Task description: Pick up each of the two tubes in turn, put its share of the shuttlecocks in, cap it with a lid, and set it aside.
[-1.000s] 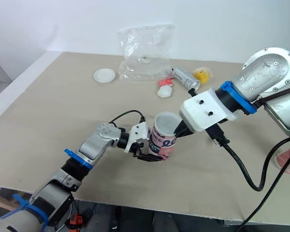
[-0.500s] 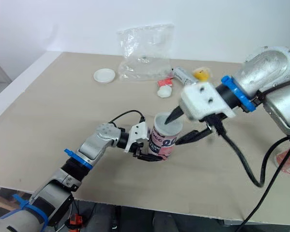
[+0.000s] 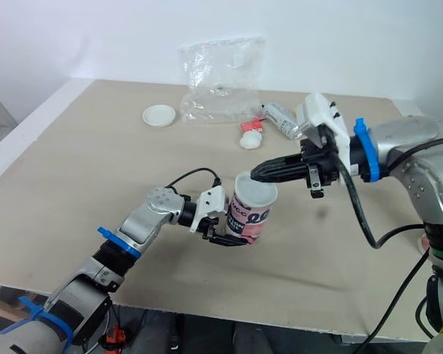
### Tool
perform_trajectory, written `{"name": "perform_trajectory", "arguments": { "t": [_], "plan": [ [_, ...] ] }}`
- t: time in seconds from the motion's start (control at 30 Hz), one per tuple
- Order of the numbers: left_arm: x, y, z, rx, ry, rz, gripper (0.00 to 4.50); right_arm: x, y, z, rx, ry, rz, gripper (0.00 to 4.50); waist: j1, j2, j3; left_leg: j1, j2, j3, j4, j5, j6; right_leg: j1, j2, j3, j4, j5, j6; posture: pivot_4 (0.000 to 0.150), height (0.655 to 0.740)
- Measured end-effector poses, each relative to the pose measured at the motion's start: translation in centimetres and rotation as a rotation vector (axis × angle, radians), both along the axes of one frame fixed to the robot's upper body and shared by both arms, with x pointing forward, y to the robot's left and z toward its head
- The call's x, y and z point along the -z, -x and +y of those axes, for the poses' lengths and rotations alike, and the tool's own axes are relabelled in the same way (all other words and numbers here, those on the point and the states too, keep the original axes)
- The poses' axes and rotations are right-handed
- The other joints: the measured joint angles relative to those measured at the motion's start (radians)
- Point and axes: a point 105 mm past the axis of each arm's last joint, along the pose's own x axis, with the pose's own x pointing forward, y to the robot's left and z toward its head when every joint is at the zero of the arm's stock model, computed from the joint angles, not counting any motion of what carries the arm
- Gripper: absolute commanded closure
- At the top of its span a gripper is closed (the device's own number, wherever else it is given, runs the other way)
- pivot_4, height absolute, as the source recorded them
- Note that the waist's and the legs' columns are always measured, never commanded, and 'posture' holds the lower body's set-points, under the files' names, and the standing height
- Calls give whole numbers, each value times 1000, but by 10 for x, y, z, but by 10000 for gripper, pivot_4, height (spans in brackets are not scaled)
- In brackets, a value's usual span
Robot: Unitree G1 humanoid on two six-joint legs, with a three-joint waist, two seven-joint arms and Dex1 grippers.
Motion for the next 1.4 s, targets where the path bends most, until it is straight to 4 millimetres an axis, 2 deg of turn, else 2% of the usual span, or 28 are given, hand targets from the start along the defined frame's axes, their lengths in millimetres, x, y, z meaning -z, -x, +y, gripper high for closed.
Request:
{"name": "perform_trajectory", "arguments": {
  "t": [0.47, 1.4],
  "plan": [
    [0, 0, 0, -1, 0, 0, 12652, 20, -3, 5, -17, 79, -40, 44458, 0, 0, 0, 0, 0, 0, 0, 0, 0, 0, 0, 0, 0, -1, 3, 1500, 7400],
    [2, -1, 1, -10, -3, 6, 12652, 27, -9, 8, -103, 191, -129, 44458, -1, -1, -1, 2, 1, 0, 0, 0, 0, 1, 1, 0, 0, -1, 2, 1500, 7400]
  ]
}}
